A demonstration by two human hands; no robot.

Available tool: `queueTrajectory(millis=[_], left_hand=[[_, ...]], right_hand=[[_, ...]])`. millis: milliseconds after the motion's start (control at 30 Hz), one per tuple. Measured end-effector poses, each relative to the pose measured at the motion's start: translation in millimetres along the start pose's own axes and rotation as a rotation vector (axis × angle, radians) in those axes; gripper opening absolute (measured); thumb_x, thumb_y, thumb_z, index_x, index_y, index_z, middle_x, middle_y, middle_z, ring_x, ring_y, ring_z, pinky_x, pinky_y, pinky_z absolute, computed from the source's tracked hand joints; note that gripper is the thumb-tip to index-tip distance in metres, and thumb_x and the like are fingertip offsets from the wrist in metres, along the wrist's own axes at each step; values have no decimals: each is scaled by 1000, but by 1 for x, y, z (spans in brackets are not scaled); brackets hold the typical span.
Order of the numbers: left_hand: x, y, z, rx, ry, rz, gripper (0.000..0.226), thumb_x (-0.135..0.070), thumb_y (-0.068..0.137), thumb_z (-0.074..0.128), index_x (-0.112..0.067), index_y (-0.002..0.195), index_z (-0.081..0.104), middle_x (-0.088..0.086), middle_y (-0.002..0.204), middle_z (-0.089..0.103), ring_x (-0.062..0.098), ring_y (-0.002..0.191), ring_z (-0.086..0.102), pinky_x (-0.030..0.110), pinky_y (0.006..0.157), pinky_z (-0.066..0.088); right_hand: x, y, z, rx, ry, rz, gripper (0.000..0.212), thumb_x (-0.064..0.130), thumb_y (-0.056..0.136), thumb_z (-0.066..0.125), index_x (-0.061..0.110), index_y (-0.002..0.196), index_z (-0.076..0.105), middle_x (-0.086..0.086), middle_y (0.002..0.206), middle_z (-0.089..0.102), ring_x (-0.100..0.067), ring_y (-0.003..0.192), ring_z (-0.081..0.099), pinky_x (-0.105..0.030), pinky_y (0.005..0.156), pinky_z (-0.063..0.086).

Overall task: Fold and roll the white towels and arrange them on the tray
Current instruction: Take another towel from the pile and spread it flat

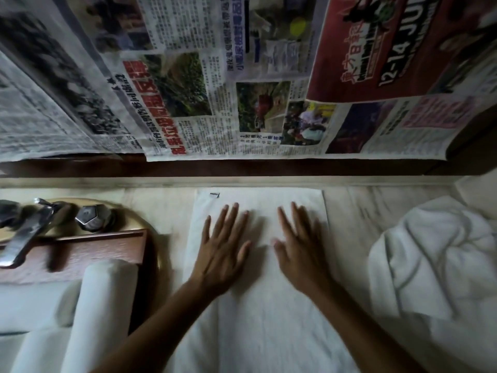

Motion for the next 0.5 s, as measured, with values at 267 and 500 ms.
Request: queueTrajectory(millis=[267,500], left_hand=[[61,-44,-7,-4,25,-219,67,-54,105,22,-26,164,12,-1,172,1,18,158,-4,54,126,10],[-36,-102,13,30,-55,-46,64,-47,106,30,-28,164,12,-2,172,3,18,159,-2,49,127,6]], right_hand=[[-65,-24,-16,-62,-114,116,65,56,106,22,21,156,44,-8,168,27,-32,156,20,-60,123,16],[44,-115,0,-25,-31,-95,60,46,103,42,23,158,39,-9,170,21,-31,157,16,-62,121,20]])
Point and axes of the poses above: each hand's wrist, its own y-axis towards the middle knuckle, its own z-axis out of the palm, x = y × z, the point moved 10 cm from there along y, towards the middle knuckle
